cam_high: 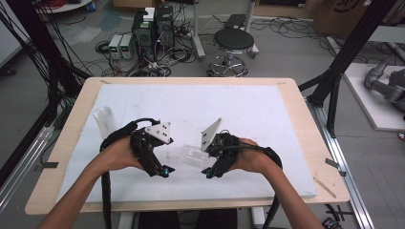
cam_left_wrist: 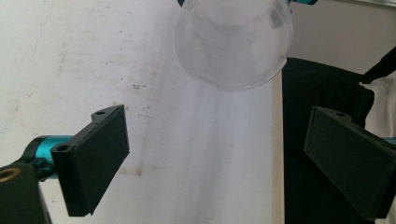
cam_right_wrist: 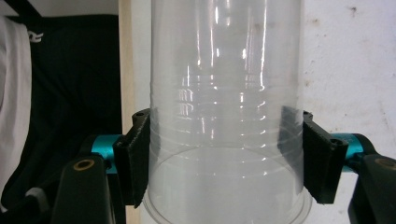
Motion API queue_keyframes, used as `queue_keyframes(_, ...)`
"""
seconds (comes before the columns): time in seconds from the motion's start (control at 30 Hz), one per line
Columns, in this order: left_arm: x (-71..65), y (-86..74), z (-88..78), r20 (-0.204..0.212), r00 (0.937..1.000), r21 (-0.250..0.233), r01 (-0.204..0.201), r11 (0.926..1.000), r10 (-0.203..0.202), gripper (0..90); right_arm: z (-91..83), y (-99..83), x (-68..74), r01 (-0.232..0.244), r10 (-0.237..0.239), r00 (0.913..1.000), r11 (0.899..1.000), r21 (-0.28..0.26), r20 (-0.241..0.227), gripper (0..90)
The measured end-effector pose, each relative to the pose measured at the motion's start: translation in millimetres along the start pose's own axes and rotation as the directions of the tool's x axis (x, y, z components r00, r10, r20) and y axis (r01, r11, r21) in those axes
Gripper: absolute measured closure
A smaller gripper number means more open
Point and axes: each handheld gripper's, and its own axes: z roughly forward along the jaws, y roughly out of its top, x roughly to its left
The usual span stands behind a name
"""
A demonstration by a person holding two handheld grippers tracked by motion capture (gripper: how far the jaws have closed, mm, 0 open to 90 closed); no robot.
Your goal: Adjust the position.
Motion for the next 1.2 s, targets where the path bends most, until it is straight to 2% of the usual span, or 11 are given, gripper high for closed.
queue_keyframes(0.23, -0.5, 4.6, 6.0, 0.018, 0.9997, 0.029, -0.019, 0.9994, 0.018, 6.6, 2.0, 7.5, 0.2, 0.018, -0.018, 0.9998, 0.998, 0.067, -0.013, 29.8)
queue_keyframes(0.3, -0.3, 7.2, 8.2, 0.027, 0.9991, 0.038, -0.035, 0.9987, 0.034, 10.6, 3.5, 9.9, 0.4, 0.027, -0.025, 0.9995, 0.996, 0.084, -0.017, 29.8)
queue_keyframes(0.33, -0.4, 8.3, 9.4, 0.031, 0.9988, 0.037, -0.040, 0.9985, 0.039, 12.8, 4.4, 10.8, 0.4, 0.029, -0.028, 0.9994, 0.996, 0.087, -0.019, 29.8)
queue_keyframes(0.53, 0.1, 13.4, 15.1, 0.040, 0.9979, 0.029, -0.051, 0.9983, 0.050, 13.1, 8.1, 12.3, -0.7, 0.029, -0.026, 0.9993, 0.994, 0.106, -0.028, 29.8)
queue_keyframes(0.83, 1.2, 17.2, 20.2, 0.055, 0.9971, 0.029, -0.055, 0.9981, 0.053, 17.6, 11.9, 13.9, -0.9, 0.028, -0.025, 0.9994, 0.993, 0.115, -0.024, 29.8)
queue_keyframes(0.93, -1.4, 17.4, 24.3, 0.065, 0.9975, 0.006, -0.029, 0.9996, 0.028, 20.4, 13.9, 15.6, -0.2, 0.032, -0.028, 0.9992, 0.992, 0.120, -0.029, 29.8)
queue_keyframes(0.97, 0.0, 17.9, 24.1, 0.065, 0.9968, 0.020, -0.047, 0.9987, 0.046, 21.7, 14.0, 16.0, 0.0, 0.032, -0.029, 0.9991, 0.992, 0.121, -0.031, 29.8)
queue_keyframes(1.17, -1.5, 17.5, 29.3, 0.075, 0.9966, 0.006, -0.036, 0.9993, 0.035, 29.9, 14.1, 16.4, -0.1, 0.038, -0.035, 0.9989, 0.993, 0.115, -0.032, 29.8)
queue_keyframes(1.2, -0.1, 17.8, 28.8, 0.073, 0.9960, 0.016, -0.053, 0.9985, 0.052, 31.7, 14.0, 16.2, 0.0, 0.037, -0.033, 0.9989, 0.993, 0.111, -0.032, 29.8)
